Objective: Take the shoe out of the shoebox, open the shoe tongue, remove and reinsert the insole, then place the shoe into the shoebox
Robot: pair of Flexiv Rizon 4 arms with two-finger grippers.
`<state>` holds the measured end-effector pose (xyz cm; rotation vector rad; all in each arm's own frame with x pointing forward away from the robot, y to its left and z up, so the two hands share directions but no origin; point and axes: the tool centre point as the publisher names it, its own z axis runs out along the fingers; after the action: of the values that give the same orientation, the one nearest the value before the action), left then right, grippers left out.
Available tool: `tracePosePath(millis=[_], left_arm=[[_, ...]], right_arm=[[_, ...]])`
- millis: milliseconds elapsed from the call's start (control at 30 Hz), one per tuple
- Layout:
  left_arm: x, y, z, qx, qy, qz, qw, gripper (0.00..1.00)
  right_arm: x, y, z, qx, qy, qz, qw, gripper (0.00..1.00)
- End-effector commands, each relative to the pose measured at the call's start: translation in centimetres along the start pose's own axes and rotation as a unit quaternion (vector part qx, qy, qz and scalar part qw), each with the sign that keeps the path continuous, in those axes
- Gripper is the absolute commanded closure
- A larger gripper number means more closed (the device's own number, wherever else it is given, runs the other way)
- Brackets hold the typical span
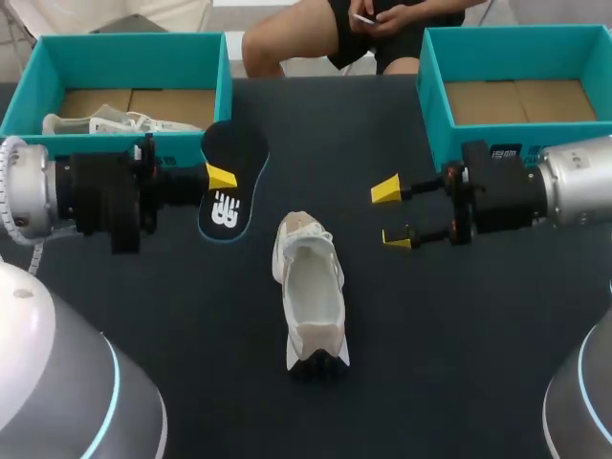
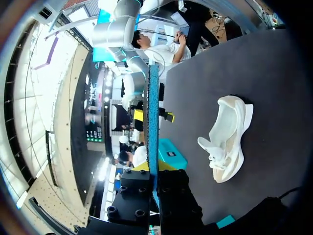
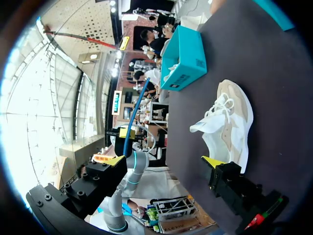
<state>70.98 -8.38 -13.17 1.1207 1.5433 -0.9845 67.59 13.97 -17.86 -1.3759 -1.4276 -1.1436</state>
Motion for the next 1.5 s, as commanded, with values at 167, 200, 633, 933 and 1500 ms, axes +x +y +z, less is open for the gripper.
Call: tracePosePath(millis=[167, 200, 633, 933, 1500], left_arm=[[0.0, 0.3, 0.6, 0.0, -0.001, 0.001, 1.0, 1.0], [0.0, 0.3, 0.6, 0.0, -0.001, 0.001, 1.0, 1.0], [1.4, -0.1, 2.6, 0.032, -0.012, 0.054, 0.998, 1.0], [1.4, -0.3, 3.7, 0.037, -0.029, 0.081, 0.996, 1.0], [1.9, -2.6, 7.4, 0.055, -0.075, 0.102, 0.99, 1.0]], right_arm=[[0.0, 0.0, 0.2, -0.002, 0.0, 0.0, 1.0, 0.0], [0.0, 0.0, 0.2, -0.002, 0.0, 0.0, 1.0, 0.0], [1.4, 0.8, 1.7, -0.018, 0.021, 0.013, 1.0, 0.0], [2.7, 1.1, 4.2, -0.007, 0.037, 0.019, 0.999, 0.0], [3.7, 2.3, 5.9, 0.012, 0.043, 0.0, 0.999, 0.0]])
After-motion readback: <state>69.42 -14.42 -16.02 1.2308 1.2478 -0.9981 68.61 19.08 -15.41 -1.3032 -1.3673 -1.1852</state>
